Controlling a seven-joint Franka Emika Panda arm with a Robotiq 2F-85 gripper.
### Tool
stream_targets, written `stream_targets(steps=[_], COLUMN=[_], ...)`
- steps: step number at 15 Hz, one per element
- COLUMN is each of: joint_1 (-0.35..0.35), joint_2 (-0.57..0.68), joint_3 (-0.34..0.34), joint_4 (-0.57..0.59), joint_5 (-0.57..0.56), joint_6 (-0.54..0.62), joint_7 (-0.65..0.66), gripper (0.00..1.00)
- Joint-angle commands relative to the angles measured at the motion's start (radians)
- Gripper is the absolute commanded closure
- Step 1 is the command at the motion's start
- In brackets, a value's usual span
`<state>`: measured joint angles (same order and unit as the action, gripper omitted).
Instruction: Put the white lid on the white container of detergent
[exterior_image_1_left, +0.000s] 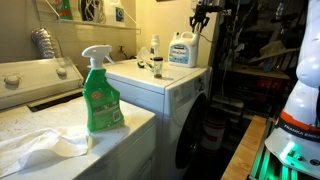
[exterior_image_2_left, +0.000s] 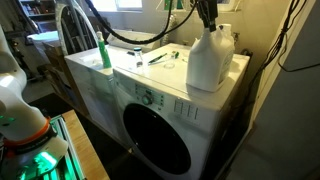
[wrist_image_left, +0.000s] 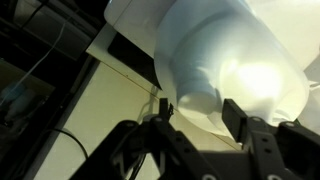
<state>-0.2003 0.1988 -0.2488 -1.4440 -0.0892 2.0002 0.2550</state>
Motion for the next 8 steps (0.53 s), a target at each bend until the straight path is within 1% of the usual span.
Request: stream_targets(steps=[1, 2, 3, 5, 7, 8], joint_1=[0.003, 0.002, 0.002, 0.004, 0.0, 0.006], joint_2=[-0.046, -0.052, -0.058, -0.088, -0.157, -0.197], joint_3=[-0.001, 0.0, 0.0, 0.005, 0.026, 0.032], joint_4=[-0.06, -0.062, -0.066, -0.083, -0.135, -0.172], joint_5=[-0.007, -0.001, -0.003, 0.002, 0.076, 0.091], joint_6=[0.023, 0.017, 0.018, -0.005, -0.063, -0.072], joint_7=[0.002, -0.006, -0.006, -0.04, -0.166, -0.204], gripper=[0.09, 0.02, 0.0, 0.0, 0.0, 0.0])
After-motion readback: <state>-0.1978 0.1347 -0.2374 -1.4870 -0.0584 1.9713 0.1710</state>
